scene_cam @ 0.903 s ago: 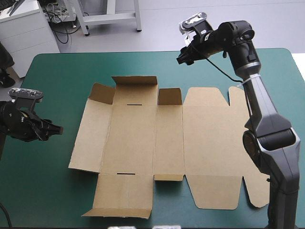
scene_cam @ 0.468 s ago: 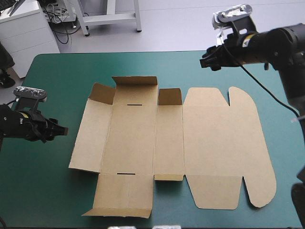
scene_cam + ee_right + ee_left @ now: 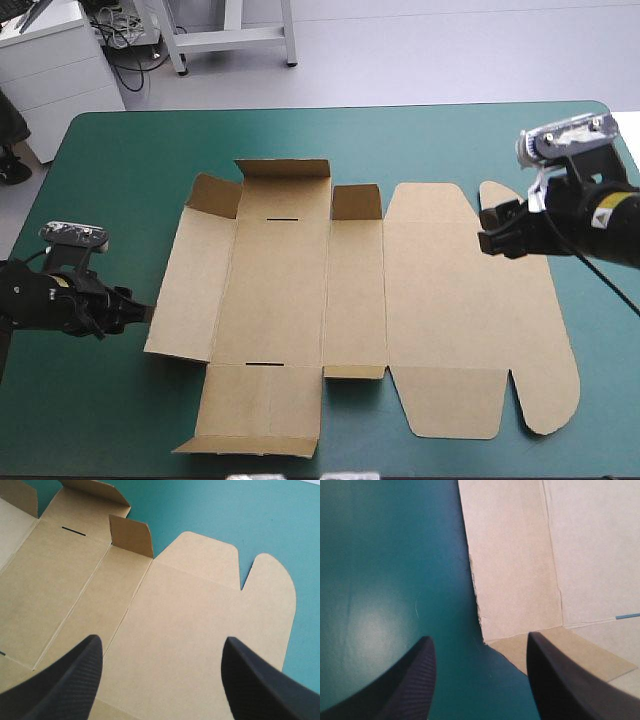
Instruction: Fold the box
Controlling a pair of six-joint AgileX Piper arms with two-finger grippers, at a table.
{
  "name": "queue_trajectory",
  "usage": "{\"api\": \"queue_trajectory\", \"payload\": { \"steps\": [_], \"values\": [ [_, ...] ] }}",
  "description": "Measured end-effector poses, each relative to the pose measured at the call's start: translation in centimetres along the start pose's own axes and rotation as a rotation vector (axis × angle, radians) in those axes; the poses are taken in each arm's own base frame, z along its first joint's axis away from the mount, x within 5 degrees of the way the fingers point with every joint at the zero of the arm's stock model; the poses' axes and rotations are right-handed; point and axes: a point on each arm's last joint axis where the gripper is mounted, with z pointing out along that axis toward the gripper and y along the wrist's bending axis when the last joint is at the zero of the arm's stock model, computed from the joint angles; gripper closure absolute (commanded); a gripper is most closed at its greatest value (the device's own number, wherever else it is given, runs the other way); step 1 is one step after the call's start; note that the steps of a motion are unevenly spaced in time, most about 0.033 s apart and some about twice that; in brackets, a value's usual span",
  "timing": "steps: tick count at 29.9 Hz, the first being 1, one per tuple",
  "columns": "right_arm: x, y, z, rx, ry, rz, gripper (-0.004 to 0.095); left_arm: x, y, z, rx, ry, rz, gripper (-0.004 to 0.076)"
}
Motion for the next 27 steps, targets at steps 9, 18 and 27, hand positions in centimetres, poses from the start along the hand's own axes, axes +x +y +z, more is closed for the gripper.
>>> {"api": "queue_trajectory", "payload": {
  "steps": [9,18,27],
  "values": [
    [4.6,0.4,-1.6,-0.004,0.017,0.005,0.0277,0.0,0.9,4.6,-0.003,0.059,-0.083,0.0298],
    [5.4,0.5,-2.1,-0.004,0.009,0.005,0.0276,-1.1,4.2,9.4,0.075,0.167,-0.250,0.0298],
    [5.4,0.5,-2.1,-0.004,0.009,0.001,0.0276,-0.7,7.7,10.2,0.402,0.096,-0.421,0.0298]
  ]
}}
